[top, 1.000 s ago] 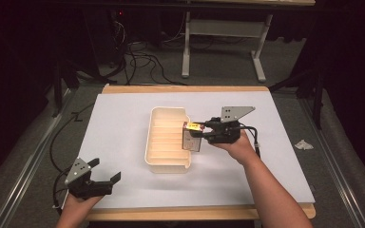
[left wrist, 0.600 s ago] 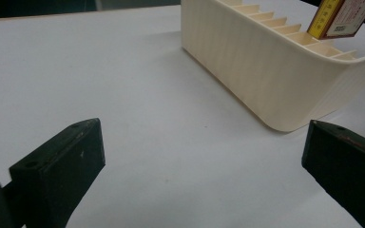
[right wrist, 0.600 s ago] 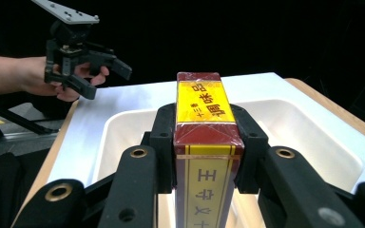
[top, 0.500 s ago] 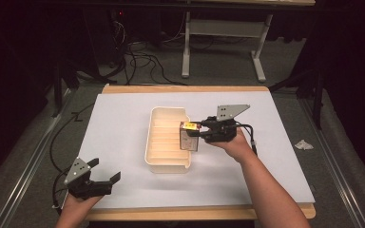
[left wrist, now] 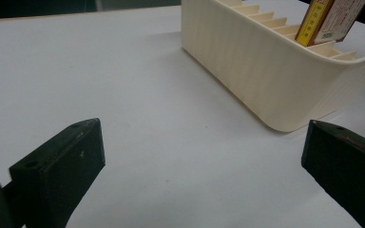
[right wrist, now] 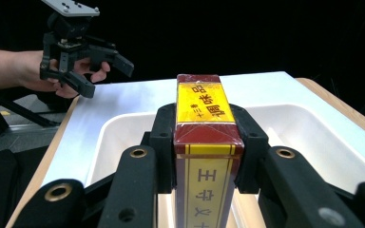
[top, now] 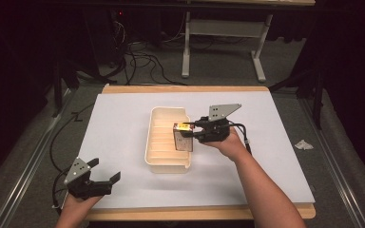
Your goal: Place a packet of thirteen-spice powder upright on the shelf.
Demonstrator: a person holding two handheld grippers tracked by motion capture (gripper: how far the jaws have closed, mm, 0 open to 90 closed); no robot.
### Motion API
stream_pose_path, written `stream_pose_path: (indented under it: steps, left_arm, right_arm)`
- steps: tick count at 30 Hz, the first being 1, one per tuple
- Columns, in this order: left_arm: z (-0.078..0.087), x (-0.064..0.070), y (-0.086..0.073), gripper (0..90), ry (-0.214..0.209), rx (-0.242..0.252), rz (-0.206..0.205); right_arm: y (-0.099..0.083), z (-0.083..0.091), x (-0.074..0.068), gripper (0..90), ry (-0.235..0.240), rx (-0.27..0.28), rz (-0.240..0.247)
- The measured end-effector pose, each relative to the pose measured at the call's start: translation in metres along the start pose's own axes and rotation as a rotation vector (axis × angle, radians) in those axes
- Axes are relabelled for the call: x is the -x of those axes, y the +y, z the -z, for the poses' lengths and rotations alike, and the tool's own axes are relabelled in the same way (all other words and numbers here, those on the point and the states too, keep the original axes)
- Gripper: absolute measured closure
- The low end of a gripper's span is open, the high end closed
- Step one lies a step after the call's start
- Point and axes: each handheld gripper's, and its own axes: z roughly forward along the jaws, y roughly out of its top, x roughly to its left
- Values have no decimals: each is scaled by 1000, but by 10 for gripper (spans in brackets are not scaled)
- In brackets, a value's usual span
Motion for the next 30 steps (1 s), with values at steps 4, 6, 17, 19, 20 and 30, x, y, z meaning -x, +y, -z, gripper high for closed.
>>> stream_pose_path:
  steps: [4,6,17,19,20,30]
  left_arm:
    - [0,0,0,11,2,3,0]
    - [0,0,0,11,1,1,-3]
    - [0,-1,0,12,0,-1,-5]
    - [0,-1,0,12,0,-1,-5]
    - [0,-1,0,12,0,-2,-5]
    - [0,-1,0,12,0,-3,-4]
  right_arm:
    - [0,-3,-1,685,1,0,8]
    - [0,-4,-1,685,2,-2,15]
    - [1,-15,-3,682,3,7,29]
    - [1,-16,-4,682,4,-3,33]
    - [1,-18,-4,681,6,2,39]
    - [0,-27,-5,681,16,0,50]
